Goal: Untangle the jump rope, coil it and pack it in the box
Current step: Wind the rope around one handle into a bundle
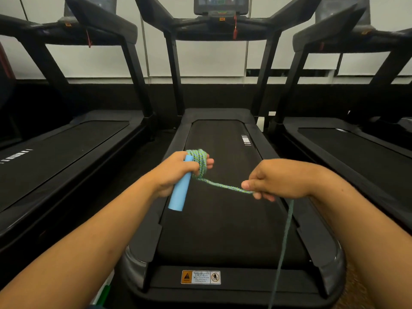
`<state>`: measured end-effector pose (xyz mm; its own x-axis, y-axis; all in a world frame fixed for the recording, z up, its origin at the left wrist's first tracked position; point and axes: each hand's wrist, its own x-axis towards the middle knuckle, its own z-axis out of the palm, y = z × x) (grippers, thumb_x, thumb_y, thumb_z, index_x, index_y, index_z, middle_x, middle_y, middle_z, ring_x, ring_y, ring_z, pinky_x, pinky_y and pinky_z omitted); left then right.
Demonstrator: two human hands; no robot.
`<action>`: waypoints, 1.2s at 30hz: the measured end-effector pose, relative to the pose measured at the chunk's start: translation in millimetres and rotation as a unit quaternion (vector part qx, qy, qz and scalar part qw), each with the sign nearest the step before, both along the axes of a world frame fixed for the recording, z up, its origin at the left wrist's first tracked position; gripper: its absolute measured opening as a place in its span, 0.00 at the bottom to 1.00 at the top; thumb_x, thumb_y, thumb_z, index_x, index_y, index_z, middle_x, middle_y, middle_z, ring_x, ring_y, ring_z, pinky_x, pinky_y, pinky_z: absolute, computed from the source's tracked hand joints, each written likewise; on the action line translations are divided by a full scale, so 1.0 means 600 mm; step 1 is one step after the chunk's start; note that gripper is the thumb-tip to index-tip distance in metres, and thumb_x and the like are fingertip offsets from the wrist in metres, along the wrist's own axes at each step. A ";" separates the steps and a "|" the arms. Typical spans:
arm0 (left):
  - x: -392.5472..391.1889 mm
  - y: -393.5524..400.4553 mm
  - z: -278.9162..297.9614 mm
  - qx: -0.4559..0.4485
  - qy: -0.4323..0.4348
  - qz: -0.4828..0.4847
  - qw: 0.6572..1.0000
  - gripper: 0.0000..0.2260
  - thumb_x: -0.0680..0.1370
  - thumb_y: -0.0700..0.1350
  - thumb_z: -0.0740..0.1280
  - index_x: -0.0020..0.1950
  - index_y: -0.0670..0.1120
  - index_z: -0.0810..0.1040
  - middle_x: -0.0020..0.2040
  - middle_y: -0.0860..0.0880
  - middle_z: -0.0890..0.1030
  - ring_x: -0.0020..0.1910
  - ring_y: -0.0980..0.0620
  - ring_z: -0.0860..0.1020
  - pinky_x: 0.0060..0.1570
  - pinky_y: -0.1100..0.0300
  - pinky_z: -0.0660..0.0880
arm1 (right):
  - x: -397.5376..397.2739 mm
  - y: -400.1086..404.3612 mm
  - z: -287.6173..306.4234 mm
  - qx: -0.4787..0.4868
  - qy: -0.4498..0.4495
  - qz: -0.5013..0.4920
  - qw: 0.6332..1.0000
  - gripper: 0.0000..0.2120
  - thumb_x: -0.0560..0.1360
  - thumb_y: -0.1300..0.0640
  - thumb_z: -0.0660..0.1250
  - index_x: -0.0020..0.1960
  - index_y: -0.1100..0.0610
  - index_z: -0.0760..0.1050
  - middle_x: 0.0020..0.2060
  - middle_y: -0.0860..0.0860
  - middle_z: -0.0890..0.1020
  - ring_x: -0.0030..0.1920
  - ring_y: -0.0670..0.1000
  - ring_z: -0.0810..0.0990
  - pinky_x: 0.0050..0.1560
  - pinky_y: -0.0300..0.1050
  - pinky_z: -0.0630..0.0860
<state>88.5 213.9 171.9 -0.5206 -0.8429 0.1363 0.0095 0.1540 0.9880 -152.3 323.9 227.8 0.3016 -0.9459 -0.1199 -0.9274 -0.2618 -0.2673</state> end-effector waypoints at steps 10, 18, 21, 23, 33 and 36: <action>0.007 0.025 -0.017 -0.072 -0.203 -0.085 0.973 0.22 0.70 0.32 0.63 0.62 0.41 0.81 0.56 0.48 0.86 0.60 0.48 0.83 0.63 0.56 0.77 | 0.025 -0.002 0.003 -0.174 -0.233 0.063 0.955 0.12 0.81 0.46 0.65 0.42 0.49 0.79 0.28 0.46 0.73 0.30 0.45 0.70 0.34 0.44 0.69; -0.026 0.071 0.011 -0.054 -0.163 -0.261 0.950 0.22 0.69 0.30 0.64 0.63 0.27 0.73 0.60 0.29 0.80 0.62 0.35 0.79 0.69 0.37 0.70 | -0.003 -0.082 -0.074 -0.245 -0.283 -0.097 0.922 0.20 0.84 0.45 0.59 0.38 0.53 0.78 0.25 0.46 0.73 0.25 0.42 0.69 0.34 0.44 0.66; -0.024 0.069 0.020 -0.022 -0.081 -0.210 0.974 0.12 0.67 0.29 0.62 0.49 0.30 0.77 0.42 0.38 0.84 0.42 0.49 0.82 0.48 0.56 0.80 | 0.018 -0.083 -0.109 -0.106 -0.378 -0.056 0.918 0.16 0.85 0.53 0.60 0.39 0.52 0.74 0.28 0.45 0.74 0.27 0.40 0.72 0.34 0.40 0.71; -0.022 0.067 0.028 0.021 0.019 -0.211 0.977 0.17 0.68 0.28 0.61 0.53 0.35 0.81 0.47 0.38 0.86 0.47 0.46 0.84 0.52 0.57 0.77 | 0.045 -0.080 -0.136 -0.035 -0.412 -0.051 0.909 0.16 0.85 0.60 0.57 0.40 0.51 0.72 0.31 0.46 0.72 0.28 0.41 0.69 0.32 0.37 0.68; 0.014 -0.010 0.007 0.078 0.196 -0.094 0.973 0.28 0.69 0.30 0.58 0.71 0.31 0.69 0.68 0.33 0.77 0.69 0.38 0.76 0.70 0.48 0.71 | 0.112 -0.031 -0.138 0.043 -0.336 0.056 0.939 0.18 0.86 0.48 0.54 0.44 0.56 0.75 0.28 0.48 0.72 0.27 0.45 0.68 0.32 0.39 0.69; 0.015 -0.011 -0.007 0.076 0.137 -0.087 0.984 0.28 0.69 0.30 0.59 0.70 0.31 0.70 0.67 0.35 0.78 0.68 0.40 0.77 0.69 0.51 0.73 | 0.111 -0.022 -0.107 -0.009 -0.324 0.061 0.944 0.15 0.85 0.53 0.57 0.43 0.55 0.76 0.27 0.45 0.73 0.28 0.44 0.70 0.34 0.39 0.69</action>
